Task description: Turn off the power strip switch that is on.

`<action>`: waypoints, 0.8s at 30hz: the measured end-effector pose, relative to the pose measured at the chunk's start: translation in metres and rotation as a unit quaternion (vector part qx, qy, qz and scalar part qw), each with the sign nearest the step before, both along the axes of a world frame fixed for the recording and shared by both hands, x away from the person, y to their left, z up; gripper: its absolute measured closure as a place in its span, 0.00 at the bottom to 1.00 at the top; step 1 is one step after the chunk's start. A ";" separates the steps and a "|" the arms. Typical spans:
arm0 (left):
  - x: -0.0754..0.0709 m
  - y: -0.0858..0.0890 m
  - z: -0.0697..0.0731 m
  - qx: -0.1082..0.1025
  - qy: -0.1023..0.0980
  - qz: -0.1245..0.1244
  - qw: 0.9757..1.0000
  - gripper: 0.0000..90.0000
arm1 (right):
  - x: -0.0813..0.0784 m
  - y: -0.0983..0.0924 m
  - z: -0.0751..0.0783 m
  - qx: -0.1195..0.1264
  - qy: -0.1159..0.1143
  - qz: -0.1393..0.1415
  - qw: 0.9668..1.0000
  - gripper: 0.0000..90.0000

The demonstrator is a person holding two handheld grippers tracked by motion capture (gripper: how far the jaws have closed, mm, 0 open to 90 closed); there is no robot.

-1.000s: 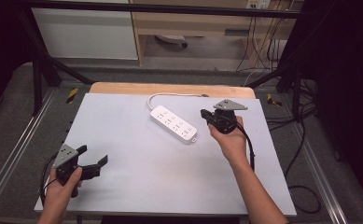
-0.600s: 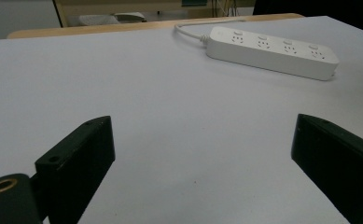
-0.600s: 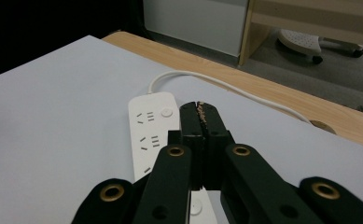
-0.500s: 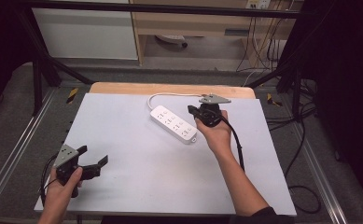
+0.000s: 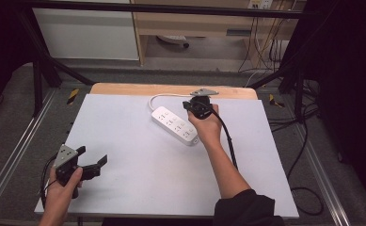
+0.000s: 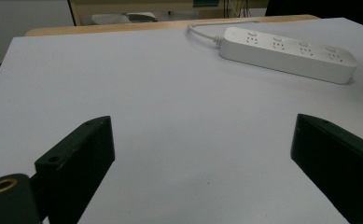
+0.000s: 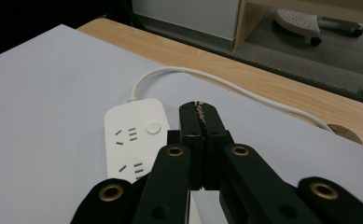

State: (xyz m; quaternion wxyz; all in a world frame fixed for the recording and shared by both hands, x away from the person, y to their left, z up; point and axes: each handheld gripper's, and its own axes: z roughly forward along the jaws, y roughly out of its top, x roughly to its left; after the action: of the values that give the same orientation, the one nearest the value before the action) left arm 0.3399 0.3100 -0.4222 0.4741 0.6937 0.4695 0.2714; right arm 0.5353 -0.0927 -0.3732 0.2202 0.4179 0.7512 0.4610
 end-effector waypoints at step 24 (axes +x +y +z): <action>0.000 -0.003 -0.001 0.003 0.003 -0.010 1.000 0.07 | 0.022 0.025 -0.024 -0.023 0.032 0.000 0.999 1.00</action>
State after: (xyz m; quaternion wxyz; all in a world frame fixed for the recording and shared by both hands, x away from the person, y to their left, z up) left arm 0.3402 0.3073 -0.4228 0.4732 0.7004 0.4635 0.2659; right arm 0.5574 -0.0674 -0.3970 0.2057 0.4277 0.7683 0.4294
